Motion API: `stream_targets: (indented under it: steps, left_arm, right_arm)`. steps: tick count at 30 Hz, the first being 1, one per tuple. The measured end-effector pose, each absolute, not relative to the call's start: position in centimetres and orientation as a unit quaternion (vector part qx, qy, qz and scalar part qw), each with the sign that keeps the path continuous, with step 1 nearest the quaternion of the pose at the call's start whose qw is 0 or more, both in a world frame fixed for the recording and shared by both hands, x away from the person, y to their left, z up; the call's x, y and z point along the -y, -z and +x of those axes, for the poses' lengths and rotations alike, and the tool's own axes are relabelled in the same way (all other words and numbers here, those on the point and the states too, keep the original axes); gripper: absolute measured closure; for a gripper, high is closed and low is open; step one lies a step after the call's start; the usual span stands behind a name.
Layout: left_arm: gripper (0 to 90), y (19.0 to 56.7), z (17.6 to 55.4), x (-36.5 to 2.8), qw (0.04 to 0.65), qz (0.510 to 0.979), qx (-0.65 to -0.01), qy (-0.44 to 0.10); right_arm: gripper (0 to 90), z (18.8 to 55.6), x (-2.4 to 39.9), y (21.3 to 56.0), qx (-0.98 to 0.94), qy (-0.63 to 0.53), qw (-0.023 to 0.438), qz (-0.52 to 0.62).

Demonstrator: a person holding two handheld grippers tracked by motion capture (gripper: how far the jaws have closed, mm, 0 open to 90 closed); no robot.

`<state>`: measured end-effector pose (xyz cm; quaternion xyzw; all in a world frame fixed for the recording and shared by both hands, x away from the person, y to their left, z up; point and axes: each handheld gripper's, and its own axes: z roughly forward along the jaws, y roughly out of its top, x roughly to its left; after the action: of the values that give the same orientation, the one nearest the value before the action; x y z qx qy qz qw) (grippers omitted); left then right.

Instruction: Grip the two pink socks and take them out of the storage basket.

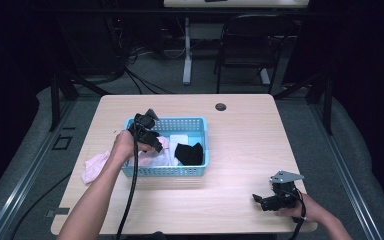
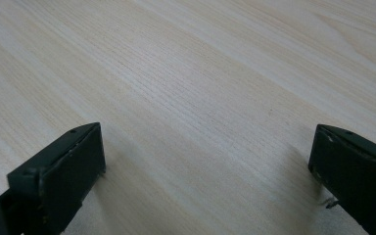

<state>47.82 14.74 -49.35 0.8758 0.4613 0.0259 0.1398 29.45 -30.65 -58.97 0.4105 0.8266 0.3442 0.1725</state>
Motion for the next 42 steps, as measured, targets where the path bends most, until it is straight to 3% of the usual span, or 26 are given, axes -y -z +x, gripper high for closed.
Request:
stream_targets:
  steps: [3,9,16,21,42]
  left_arm:
    - [17.0,49.9,48.2,-14.9,0.132,0.873,-0.469,-0.023]
    - [30.1,51.3,48.8,-15.1,0.111,0.871,-0.478,-0.02]
    - [64.5,51.8,48.9,-15.6,0.111,0.869,-0.481,-0.026]
    - [78.1,51.5,48.7,-16.0,0.113,0.87,-0.479,-0.03]
    - [81.6,46.1,48.0,-16.6,0.149,0.874,-0.459,-0.065]
  right_arm:
    - [0.0,29.5,30.7,59.0,-0.827,-0.344,0.172,0.41]
    - [0.0,29.4,30.6,59.0,-0.827,-0.344,0.172,0.411]
    - [0.0,29.4,30.7,59.0,-0.827,-0.344,0.172,0.411]
    - [0.0,29.5,30.7,59.0,-0.827,-0.344,0.172,0.41]
    - [0.0,29.5,30.7,59.0,-0.827,-0.345,0.171,0.41]
